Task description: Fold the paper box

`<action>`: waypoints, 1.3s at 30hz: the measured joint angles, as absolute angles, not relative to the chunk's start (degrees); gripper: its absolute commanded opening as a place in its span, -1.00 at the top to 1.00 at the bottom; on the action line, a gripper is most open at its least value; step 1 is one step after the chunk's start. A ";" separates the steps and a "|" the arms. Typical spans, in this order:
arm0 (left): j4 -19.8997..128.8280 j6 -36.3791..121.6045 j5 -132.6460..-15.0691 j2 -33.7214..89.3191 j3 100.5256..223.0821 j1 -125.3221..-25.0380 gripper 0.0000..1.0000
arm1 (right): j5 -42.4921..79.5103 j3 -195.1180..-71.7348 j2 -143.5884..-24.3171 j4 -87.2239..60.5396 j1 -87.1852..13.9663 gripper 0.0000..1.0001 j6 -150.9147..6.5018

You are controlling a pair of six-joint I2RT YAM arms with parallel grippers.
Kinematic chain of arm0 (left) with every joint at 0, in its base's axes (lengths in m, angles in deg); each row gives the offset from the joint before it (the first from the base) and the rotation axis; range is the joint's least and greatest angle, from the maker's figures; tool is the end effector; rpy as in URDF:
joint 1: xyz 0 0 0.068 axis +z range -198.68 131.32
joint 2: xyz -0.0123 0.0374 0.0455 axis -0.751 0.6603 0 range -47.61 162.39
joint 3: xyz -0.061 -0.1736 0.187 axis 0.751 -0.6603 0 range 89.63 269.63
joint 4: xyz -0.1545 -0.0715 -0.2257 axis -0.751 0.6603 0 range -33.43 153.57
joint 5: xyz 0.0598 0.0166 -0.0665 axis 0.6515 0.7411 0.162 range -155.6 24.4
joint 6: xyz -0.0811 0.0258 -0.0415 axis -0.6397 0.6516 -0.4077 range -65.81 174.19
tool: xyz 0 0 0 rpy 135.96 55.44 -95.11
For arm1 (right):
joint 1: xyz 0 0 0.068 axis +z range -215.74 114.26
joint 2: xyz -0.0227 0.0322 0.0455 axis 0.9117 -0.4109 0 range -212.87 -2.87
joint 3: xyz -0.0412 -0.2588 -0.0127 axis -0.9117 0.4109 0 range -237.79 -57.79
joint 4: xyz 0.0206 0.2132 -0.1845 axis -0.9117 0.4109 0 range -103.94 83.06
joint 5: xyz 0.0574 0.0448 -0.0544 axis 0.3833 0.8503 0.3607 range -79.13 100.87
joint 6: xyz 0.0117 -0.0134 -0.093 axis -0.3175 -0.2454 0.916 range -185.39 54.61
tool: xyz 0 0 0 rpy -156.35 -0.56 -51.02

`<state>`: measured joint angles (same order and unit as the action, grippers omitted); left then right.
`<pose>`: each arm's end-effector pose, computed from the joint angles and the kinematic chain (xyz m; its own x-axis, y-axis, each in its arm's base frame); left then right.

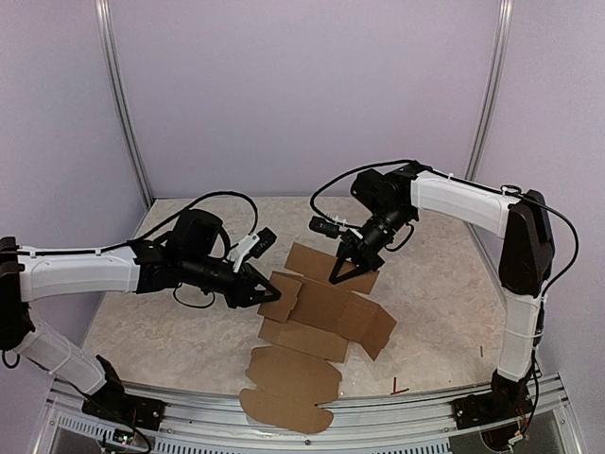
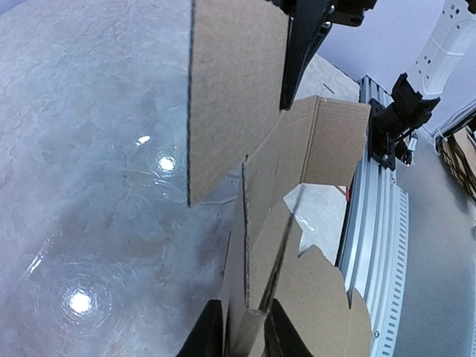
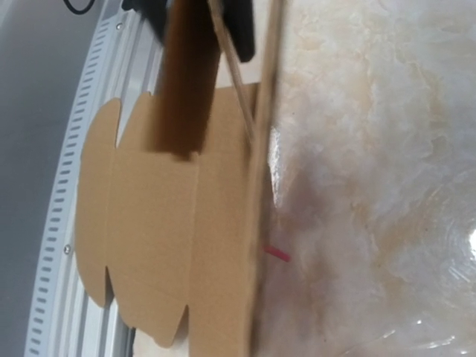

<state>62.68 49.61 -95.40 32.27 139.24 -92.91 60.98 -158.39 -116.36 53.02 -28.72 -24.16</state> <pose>0.2255 -0.2790 0.1917 -0.4950 0.3851 -0.7789 0.8552 0.3746 -0.3583 0.2941 0.3041 0.2176 -0.2653 -0.7295 -0.6304 -0.8896 -0.0668 0.4518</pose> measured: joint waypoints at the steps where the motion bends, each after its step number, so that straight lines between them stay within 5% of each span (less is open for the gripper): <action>1: 62.85 49.85 -95.46 32.36 139.24 -92.91 0.93 | 61.00 -158.39 -116.36 53.15 -28.72 0.93 -24.07; 3: 63.20 50.05 -95.97 32.62 139.24 -92.91 0.97 | 61.06 -158.39 -116.36 53.46 -28.74 0.93 -23.87; 12: 63.92 50.66 -97.17 33.56 139.24 -92.97 0.54 | 61.26 -158.39 -116.34 54.07 -28.94 0.93 -22.96; 14: 64.32 50.68 -96.80 33.58 139.24 -92.97 0.84 | 61.35 -158.39 -116.34 54.14 -29.01 0.93 -22.87; 16: 64.71 50.60 -96.64 33.73 139.24 -93.04 0.86 | 61.48 -158.39 -116.34 54.16 -29.12 0.93 -22.80; 20: 65.02 51.47 -96.38 33.89 139.24 -93.17 0.13 | 61.46 -158.39 -116.34 54.16 -29.14 0.93 -22.80; 26: 65.23 50.92 -92.16 31.50 138.36 -93.39 -0.22 | 61.02 -158.21 -115.82 53.85 -29.16 0.95 -22.96; 33: 60.45 50.20 -90.11 19.90 139.44 -87.16 -0.21 | 59.77 -157.78 -114.03 53.68 -28.70 0.95 -22.45; 39: 63.55 51.93 -89.58 30.67 151.74 -84.43 -0.10 | 57.70 -157.80 -113.33 53.52 -27.15 0.96 -22.08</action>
<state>63.55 51.93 -89.58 30.67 151.74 -84.43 57.70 -157.80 -113.33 53.52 -27.15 -22.08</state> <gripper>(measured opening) 0.570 0.025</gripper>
